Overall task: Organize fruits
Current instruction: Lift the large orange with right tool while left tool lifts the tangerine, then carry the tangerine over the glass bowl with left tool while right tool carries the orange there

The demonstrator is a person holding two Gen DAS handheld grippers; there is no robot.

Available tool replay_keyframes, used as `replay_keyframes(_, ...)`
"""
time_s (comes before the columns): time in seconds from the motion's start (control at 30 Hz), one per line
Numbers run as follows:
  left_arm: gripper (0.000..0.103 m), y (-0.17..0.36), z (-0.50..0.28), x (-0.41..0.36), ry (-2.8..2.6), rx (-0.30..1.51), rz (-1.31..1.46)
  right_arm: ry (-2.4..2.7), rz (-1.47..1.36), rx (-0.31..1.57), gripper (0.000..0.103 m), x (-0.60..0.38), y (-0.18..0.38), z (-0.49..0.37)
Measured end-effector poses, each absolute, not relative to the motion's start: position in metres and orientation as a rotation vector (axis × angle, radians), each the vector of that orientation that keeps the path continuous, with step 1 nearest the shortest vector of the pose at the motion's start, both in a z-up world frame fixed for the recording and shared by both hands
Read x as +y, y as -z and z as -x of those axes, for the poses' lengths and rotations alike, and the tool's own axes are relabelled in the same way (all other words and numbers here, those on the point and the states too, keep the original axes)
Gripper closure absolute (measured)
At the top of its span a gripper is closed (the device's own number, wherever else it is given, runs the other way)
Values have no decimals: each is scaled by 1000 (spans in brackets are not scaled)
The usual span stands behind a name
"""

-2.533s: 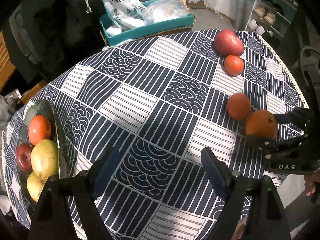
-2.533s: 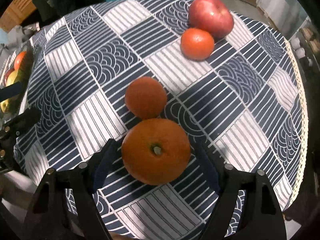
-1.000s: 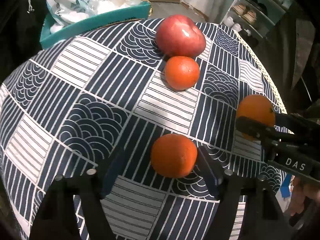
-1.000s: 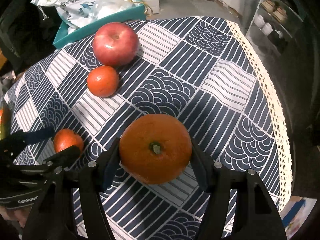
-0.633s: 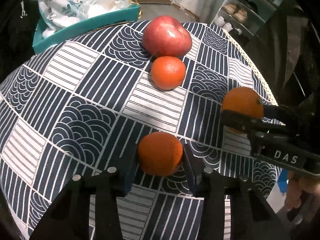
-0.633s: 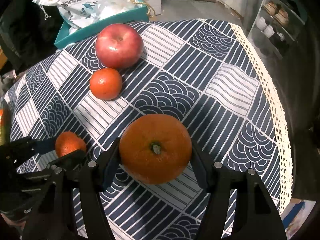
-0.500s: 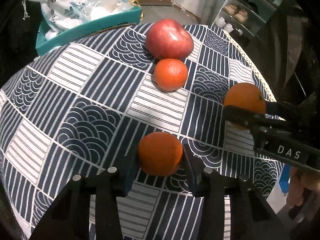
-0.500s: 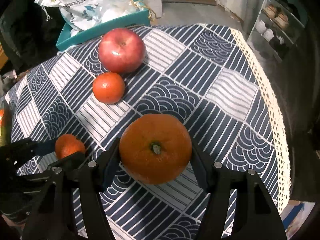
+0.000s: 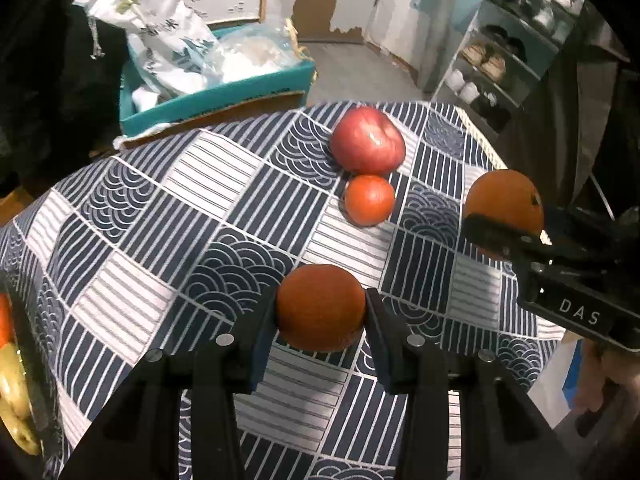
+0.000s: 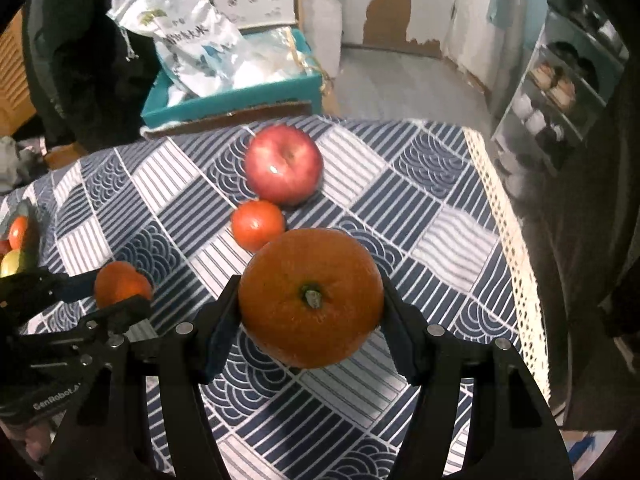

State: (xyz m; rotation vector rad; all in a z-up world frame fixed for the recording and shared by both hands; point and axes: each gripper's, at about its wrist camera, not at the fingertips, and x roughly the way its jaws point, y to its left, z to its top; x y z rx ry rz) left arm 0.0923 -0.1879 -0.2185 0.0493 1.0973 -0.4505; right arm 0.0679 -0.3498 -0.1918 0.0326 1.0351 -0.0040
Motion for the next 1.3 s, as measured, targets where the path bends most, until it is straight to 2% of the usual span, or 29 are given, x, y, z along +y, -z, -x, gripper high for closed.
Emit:
replay_keyframes(0.9, 60, 114, -60, -125, 382, 870, 22, -122, -6, 822, 38, -306, 91, -48)
replay_keyframes(1.3, 60, 86, -49, -85, 324, 808, 63, -184, 2, 756, 38, -277, 59, -43)
